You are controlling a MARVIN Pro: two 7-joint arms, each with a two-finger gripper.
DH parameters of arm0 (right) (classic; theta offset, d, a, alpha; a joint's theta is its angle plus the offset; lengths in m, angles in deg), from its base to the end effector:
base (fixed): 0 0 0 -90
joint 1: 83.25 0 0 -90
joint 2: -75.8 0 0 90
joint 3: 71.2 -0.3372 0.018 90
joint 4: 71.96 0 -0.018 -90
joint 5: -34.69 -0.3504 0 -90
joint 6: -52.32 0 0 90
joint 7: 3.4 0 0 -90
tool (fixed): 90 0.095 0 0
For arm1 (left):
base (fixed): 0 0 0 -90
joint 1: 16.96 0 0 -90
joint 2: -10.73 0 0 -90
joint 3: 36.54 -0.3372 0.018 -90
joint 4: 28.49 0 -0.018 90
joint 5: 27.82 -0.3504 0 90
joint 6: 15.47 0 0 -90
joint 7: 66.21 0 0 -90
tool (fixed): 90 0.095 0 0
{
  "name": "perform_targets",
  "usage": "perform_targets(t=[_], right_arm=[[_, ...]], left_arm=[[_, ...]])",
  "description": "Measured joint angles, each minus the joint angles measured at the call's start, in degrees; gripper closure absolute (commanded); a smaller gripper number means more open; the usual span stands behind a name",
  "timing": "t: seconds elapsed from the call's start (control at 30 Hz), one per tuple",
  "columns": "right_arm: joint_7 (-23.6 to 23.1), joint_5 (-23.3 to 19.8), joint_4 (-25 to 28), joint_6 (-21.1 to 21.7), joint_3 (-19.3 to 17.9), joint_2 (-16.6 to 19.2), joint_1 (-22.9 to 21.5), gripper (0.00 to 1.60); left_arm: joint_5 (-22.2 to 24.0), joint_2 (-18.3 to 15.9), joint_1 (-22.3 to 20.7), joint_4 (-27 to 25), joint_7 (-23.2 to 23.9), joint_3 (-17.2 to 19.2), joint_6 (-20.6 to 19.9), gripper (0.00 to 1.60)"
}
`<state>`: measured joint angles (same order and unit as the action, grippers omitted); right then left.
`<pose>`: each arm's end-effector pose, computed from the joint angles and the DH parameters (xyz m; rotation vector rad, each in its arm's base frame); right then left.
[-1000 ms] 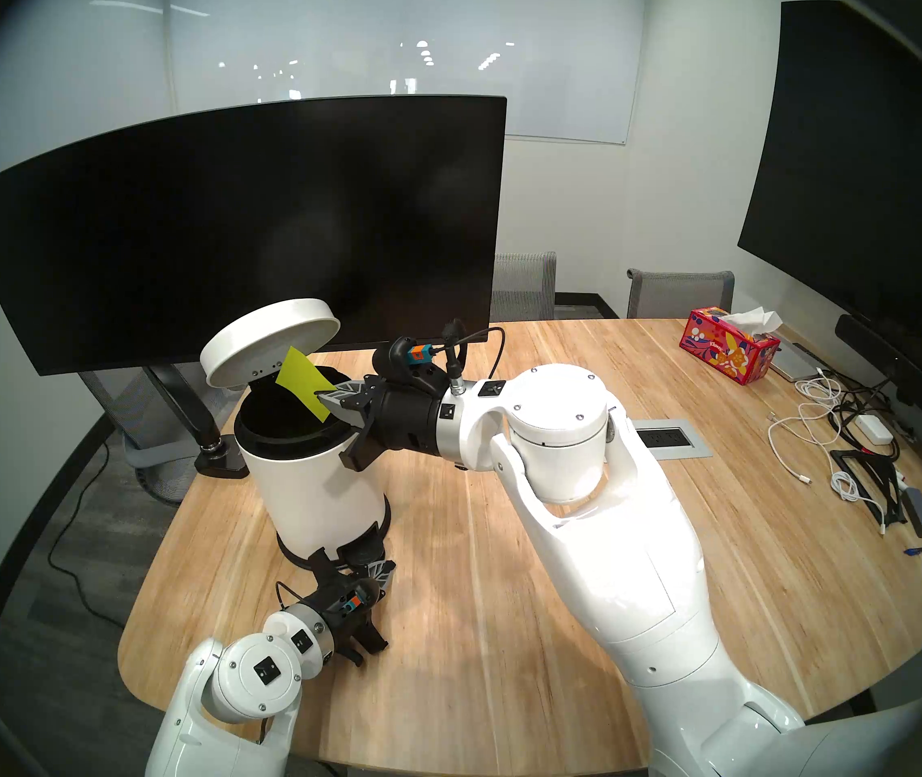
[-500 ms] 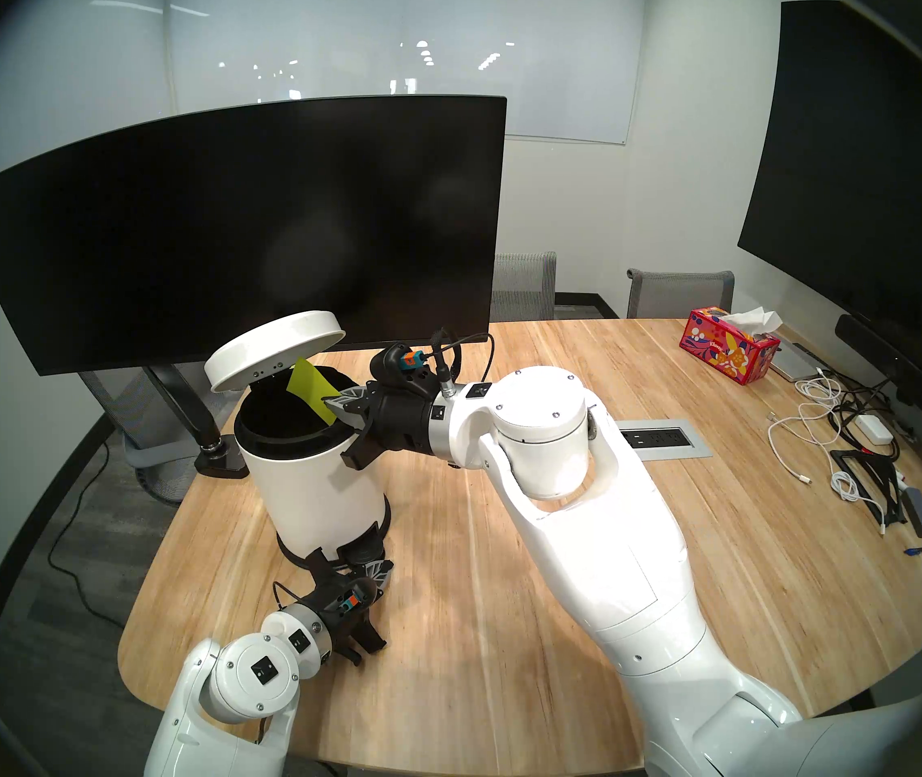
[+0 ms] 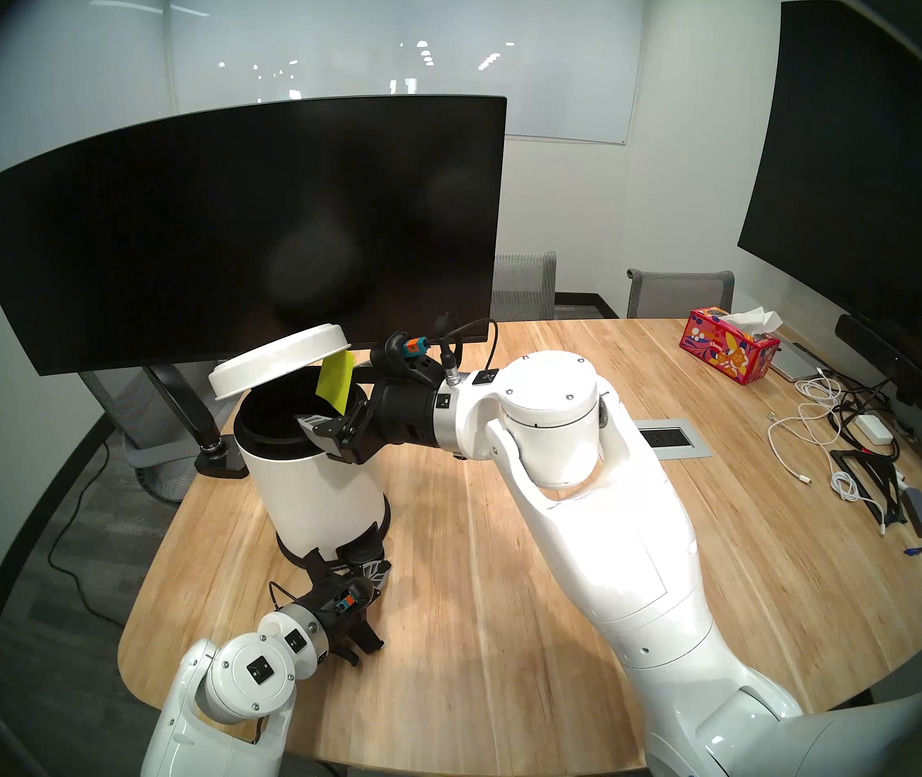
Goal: Peel the sticky note off the monitor, open the trash can lid and drop the sticker into the trash can
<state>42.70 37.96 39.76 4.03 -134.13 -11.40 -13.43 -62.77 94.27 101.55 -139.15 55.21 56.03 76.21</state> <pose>0.4112 0.2329 -0.1288 -1.6396 -1.2342 -1.4748 0.2769 0.0033 -0.4095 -2.2470 1.3243 -1.6210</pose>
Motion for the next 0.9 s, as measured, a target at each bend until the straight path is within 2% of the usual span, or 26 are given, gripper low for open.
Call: perform_targets(t=[0.2,0.5,0.9], right_arm=[[-2.6,-1.0,4.7,1.4,-2.1,2.7,1.5,0.00],[-6.1,-2.8,11.6,2.0,-6.6,7.1,6.4,0.00],[-8.5,-5.7,20.9,1.5,-13.7,10.0,13.5,0.00]], left_arm=[[0.4,-0.2,0.2,-0.1,0.1,0.1,-0.1,1.60],[2.1,-0.3,1.2,-1.1,0.4,0.8,-0.2,1.60],[9.4,-0.2,6.5,-9.6,4.0,3.2,2.8,1.60]])
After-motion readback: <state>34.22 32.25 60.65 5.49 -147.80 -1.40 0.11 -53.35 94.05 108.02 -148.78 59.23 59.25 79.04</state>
